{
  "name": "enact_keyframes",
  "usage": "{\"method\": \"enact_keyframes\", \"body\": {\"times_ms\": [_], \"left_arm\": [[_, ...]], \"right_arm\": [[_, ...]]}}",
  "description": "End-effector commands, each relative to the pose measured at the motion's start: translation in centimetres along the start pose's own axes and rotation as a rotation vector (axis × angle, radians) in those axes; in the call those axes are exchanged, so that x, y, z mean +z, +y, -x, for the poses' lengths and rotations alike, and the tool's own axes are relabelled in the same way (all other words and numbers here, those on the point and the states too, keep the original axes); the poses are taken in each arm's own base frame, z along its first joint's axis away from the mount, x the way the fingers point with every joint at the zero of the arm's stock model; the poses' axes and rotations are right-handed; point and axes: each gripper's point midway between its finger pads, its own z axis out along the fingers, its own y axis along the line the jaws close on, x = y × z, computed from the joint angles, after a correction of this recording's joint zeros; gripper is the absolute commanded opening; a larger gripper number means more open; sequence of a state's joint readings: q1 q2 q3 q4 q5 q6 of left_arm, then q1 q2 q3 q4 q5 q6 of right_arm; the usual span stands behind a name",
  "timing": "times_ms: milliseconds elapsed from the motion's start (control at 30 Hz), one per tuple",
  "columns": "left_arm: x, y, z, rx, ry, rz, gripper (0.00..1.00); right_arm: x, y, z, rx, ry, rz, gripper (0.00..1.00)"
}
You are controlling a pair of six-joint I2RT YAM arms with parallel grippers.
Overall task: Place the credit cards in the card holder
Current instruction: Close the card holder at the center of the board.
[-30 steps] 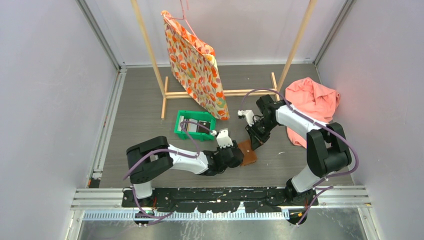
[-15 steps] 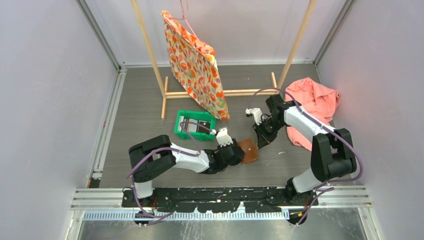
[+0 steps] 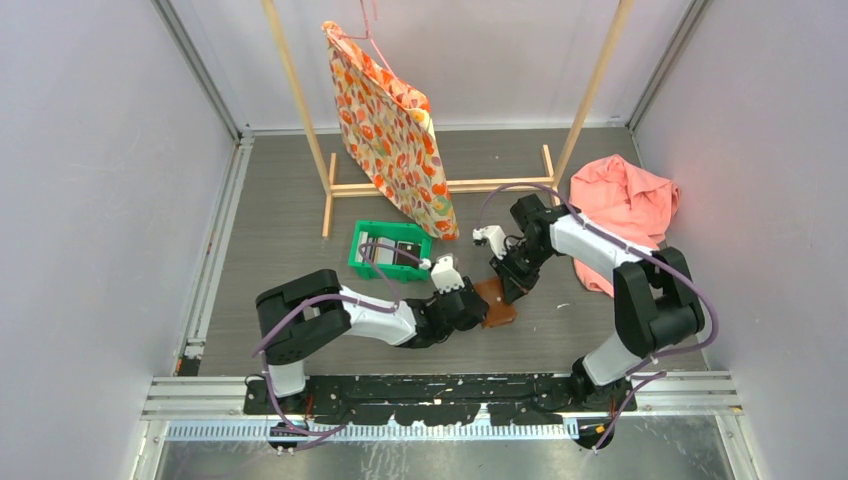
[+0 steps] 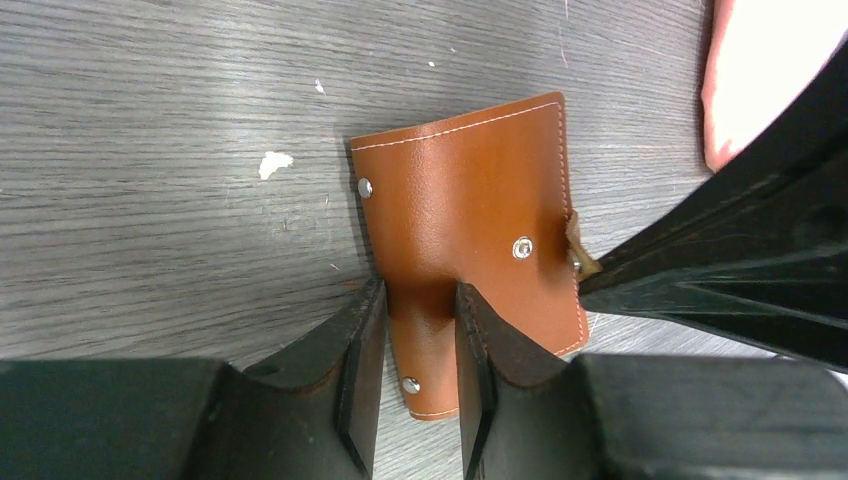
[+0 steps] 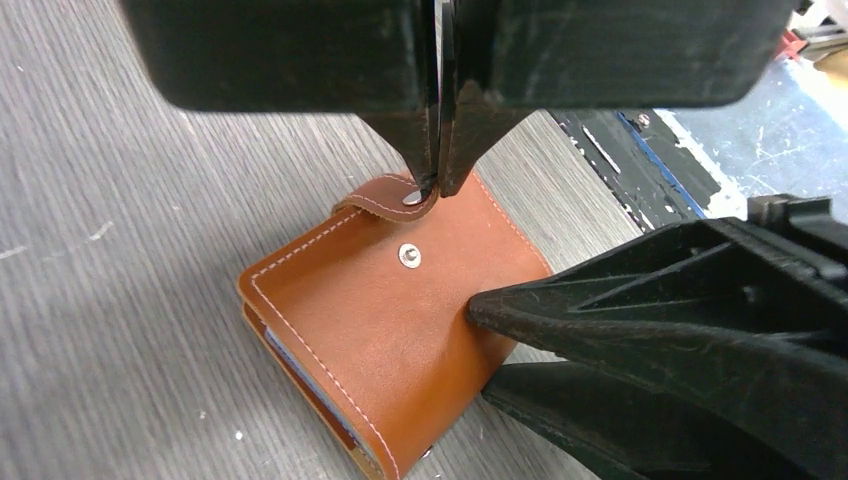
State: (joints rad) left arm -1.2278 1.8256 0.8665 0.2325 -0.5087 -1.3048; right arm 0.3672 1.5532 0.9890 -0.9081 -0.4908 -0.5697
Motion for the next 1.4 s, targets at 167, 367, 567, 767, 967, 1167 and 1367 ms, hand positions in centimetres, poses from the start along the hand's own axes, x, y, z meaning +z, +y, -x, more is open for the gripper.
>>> {"method": "enact_keyframes", "body": {"times_ms": [167,367,567,767,967,1167,1367], "left_arm": [[-1.0,8.0,-2.2,0.169,0.099,0.174,0.24],[-1.5,6.8,-2.0,0.144,0.096,0.089,0.26],[-1.8,5.5,-2.2,0.120,0.104,0.003,0.27],[-2.1,4.6,-2.1,0.110,0.103,-0.048,0.26],[-2.0,4.2,-2.4,0.108,0.114,-0.075,0.25],[-1.9,3.9,-2.6,0.108,0.119,-0.094,0.25],[-1.8,3.7,-2.8,0.108,0.128,-0.106,0.25]], "right_arm": [[1.7,1.2,0.9,-0.001,0.037,0.068,0.01],[1.7,1.2,1.9,0.013,0.003,0.075,0.01],[1.6,1.8,2.7,0.010,-0.032,0.110,0.01],[2.0,1.8,2.6,0.020,-0.023,0.123,0.01],[2.5,1.9,2.5,0.024,-0.009,0.135,0.01],[2.7,1.9,2.7,0.017,-0.012,0.132,0.01],[2.7,1.9,2.9,0.018,-0.022,0.134,0.01]]}}
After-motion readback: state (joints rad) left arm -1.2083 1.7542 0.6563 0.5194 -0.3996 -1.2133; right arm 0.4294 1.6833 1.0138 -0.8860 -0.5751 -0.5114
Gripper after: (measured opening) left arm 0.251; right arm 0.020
